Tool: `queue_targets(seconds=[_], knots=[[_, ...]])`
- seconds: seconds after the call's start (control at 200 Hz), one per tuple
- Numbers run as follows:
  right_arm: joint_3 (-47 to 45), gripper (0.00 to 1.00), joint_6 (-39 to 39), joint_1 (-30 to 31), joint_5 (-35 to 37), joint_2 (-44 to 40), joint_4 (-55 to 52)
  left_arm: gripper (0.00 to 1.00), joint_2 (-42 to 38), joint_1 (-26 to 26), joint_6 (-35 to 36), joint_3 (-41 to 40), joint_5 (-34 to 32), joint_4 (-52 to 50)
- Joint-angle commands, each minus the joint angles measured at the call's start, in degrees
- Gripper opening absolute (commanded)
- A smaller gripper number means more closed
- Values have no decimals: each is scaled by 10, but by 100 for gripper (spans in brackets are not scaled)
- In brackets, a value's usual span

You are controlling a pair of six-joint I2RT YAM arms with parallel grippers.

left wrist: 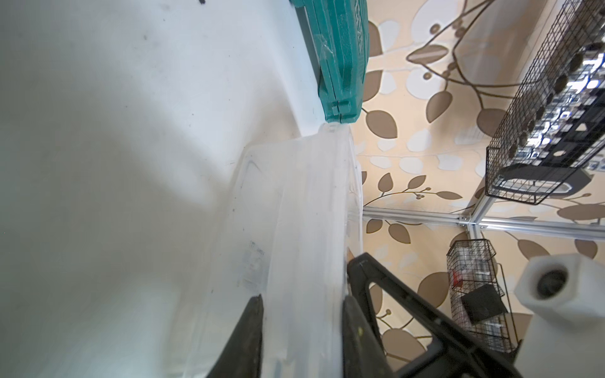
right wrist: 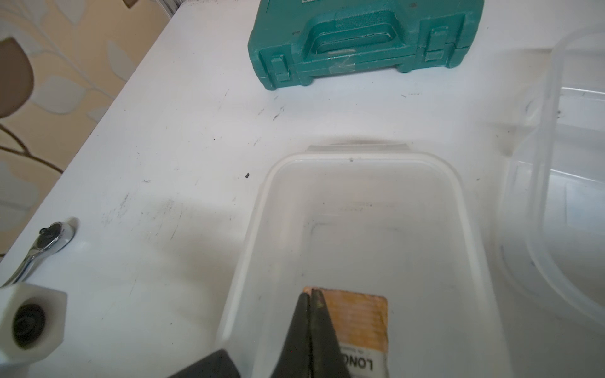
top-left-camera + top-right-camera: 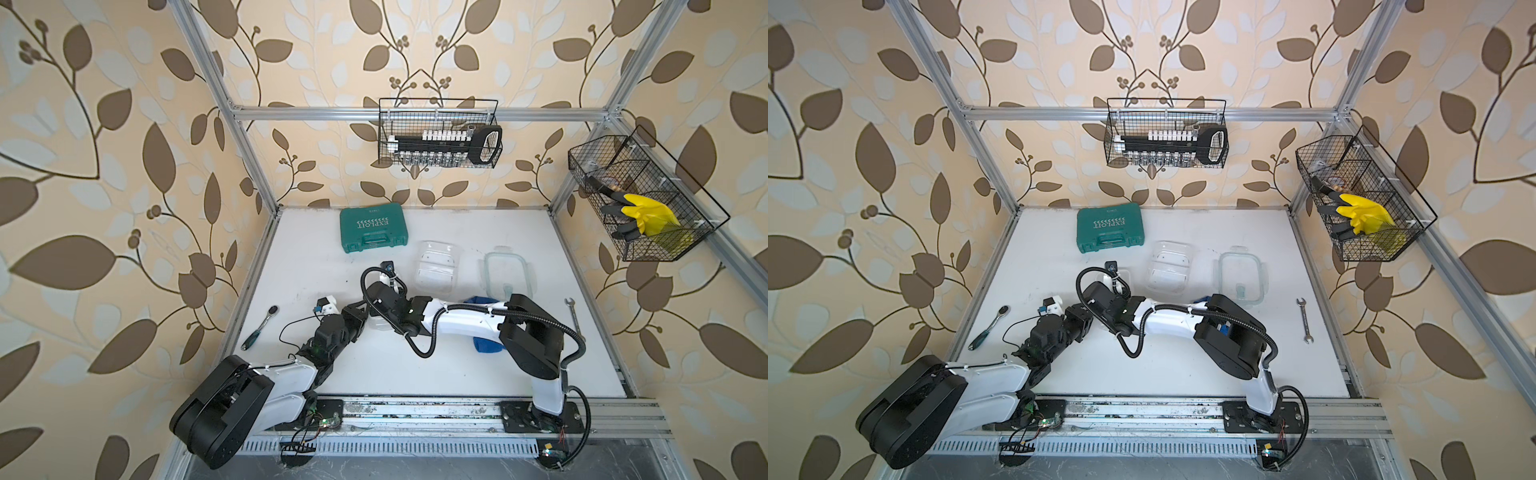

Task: Wipe the insides of the lunch boxes
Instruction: Open the fastener of the lunch box.

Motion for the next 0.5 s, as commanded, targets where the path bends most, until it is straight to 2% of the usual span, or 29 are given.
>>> queue_targets(seconds=[0.0,0.295,0.495], knots=[[-59,4,7,5,-72,65,-159,26,-27,-2,0,14,-14,36],[-64,2,13,16,-72,79,-167,19,-111,-2,52,28,-27,-92],[-67,0,8,21,-72,89,-177,18,-138,-2,102,36,-24,-161]])
